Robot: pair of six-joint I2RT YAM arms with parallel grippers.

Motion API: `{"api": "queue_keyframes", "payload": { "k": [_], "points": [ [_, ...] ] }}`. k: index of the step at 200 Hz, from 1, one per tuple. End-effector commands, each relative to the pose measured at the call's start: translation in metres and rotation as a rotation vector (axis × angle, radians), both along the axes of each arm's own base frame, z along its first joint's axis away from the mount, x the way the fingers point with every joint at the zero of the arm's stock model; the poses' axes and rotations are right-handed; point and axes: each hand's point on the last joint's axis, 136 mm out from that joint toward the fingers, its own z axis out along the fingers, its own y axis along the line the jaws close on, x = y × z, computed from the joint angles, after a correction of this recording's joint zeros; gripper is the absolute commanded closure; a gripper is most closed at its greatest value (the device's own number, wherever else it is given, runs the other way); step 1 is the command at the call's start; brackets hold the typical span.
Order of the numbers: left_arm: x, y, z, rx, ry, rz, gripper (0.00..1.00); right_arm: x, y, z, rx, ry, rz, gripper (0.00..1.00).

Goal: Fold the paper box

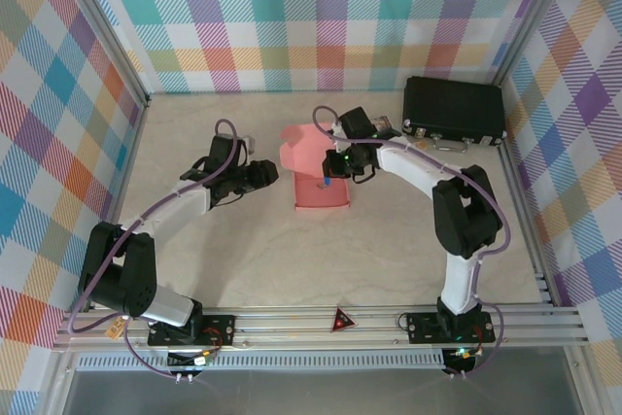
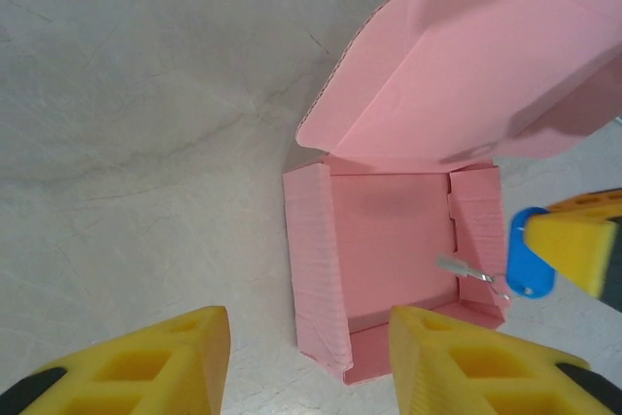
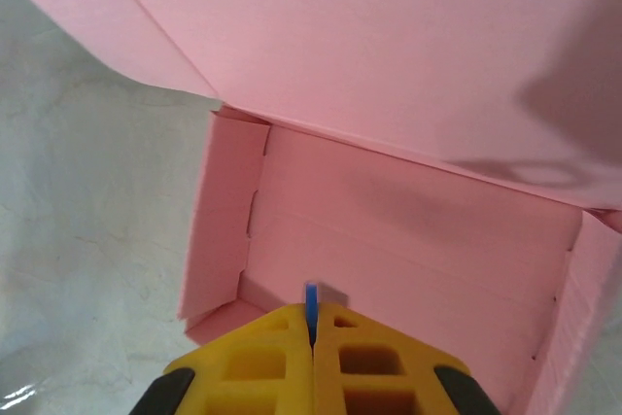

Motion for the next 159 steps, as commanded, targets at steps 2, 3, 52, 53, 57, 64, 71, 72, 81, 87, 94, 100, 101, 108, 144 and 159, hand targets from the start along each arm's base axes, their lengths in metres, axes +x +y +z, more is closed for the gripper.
{"api": "queue_keyframes", "payload": {
  "k": [2, 3, 52, 53, 57, 64, 71, 72, 81, 87, 94, 100, 101, 108, 144, 159],
  "points": [
    [-0.005, -0.001, 0.006, 0.002, -0.027, -0.009, 0.53, 0.006, 0.014, -0.002, 0.032, 0.011, 0.002, 1.0],
    [-0.005, -0.001, 0.005, 0.002, -0.026, -0.009, 0.53, 0.006, 0.014, -0.002, 0.032, 0.012, 0.003, 1.0],
    [-0.006, -0.002, 0.003, -0.001, -0.017, -0.012, 0.53, 0.004, 0.02, -0.033, -0.013, 0.074, 0.002, 0.97],
    [-0.006, -0.002, 0.003, -0.001, -0.017, -0.012, 0.53, 0.004, 0.02, -0.034, -0.015, 0.075, 0.001, 0.96],
    [-0.006, -0.002, 0.002, -0.001, -0.015, -0.013, 0.53, 0.004, 0.019, -0.036, -0.022, 0.079, -0.001, 0.94],
    [-0.006, -0.002, 0.002, -0.001, -0.015, -0.013, 0.53, 0.004, 0.019, -0.038, -0.028, 0.079, -0.001, 0.91],
    [-0.006, -0.002, 0.002, -0.002, -0.015, -0.012, 0.53, 0.004, 0.018, -0.038, -0.033, 0.076, -0.004, 0.85],
    [-0.006, -0.002, 0.002, -0.002, -0.015, -0.012, 0.53, 0.005, 0.018, -0.038, -0.034, 0.074, -0.006, 0.84],
    [-0.006, -0.002, 0.001, -0.001, -0.013, -0.012, 0.53, 0.006, 0.017, -0.036, -0.04, 0.067, -0.009, 0.75],
    [-0.006, -0.002, 0.002, -0.003, -0.015, -0.013, 0.53, 0.006, 0.016, -0.033, -0.042, 0.055, -0.009, 0.67],
    [-0.005, -0.002, 0.002, -0.003, -0.015, -0.013, 0.53, 0.008, 0.015, -0.029, -0.045, 0.041, -0.01, 0.63],
    [-0.005, -0.003, 0.002, -0.003, -0.015, -0.015, 0.53, 0.008, 0.014, -0.025, -0.048, 0.029, -0.011, 0.61],
    [-0.005, -0.003, 0.002, -0.004, -0.014, -0.014, 0.53, 0.009, 0.014, -0.024, -0.048, 0.027, -0.011, 0.61],
    [-0.004, -0.003, 0.002, -0.003, -0.012, -0.015, 0.53, 0.01, 0.012, -0.019, -0.052, 0.01, -0.012, 0.59],
    [0.004, -0.003, 0.001, 0.034, 0.006, -0.024, 0.53, 0.017, -0.002, 0.019, -0.071, -0.13, -0.035, 0.55],
    [0.011, -0.003, 0.005, 0.067, 0.004, -0.032, 0.53, 0.02, -0.011, 0.036, -0.076, -0.2, -0.04, 0.54]
  ]
}}
